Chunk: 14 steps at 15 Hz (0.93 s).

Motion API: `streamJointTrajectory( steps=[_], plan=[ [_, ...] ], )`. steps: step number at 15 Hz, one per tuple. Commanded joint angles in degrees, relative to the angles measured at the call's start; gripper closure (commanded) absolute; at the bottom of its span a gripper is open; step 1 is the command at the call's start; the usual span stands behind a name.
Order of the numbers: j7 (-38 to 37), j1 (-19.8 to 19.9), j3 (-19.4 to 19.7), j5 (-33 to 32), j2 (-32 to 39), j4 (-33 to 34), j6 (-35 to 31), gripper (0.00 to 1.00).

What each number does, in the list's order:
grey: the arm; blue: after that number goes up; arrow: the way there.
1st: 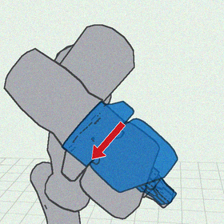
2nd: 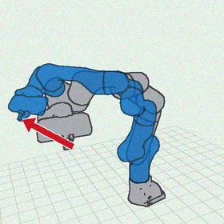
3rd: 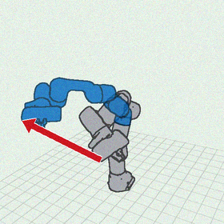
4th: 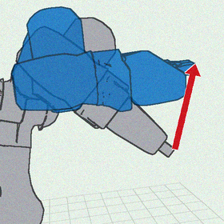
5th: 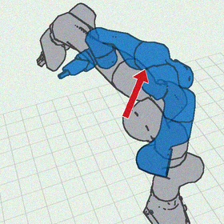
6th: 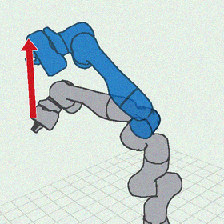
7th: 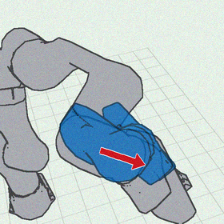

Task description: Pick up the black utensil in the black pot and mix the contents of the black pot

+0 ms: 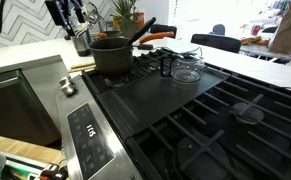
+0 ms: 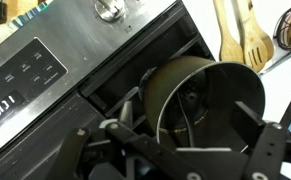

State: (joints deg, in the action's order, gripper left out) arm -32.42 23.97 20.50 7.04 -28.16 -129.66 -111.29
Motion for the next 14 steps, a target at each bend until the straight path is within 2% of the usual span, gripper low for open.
streamJointTrajectory(
  steps=[1,2,3,5,8,14],
  plan=[
    [2.23,0.28,3.72,5.94,11.74,11.51,6.87,0.00],
    [-0.32,1.20,3.69,5.88,13.72,13.32,6.01,0.00],
    [0.59,1.36,1.79,3.97,7.84,7.66,3.59,0.00],
    [0.36,1.49,2.66,4.66,11.65,11.07,3.84,0.00],
    [0.20,1.40,2.84,4.89,13.44,12.48,4.02,0.00],
    [0.31,1.49,5.49,8.27,24.65,24.09,11.13,0.00]
  ],
)
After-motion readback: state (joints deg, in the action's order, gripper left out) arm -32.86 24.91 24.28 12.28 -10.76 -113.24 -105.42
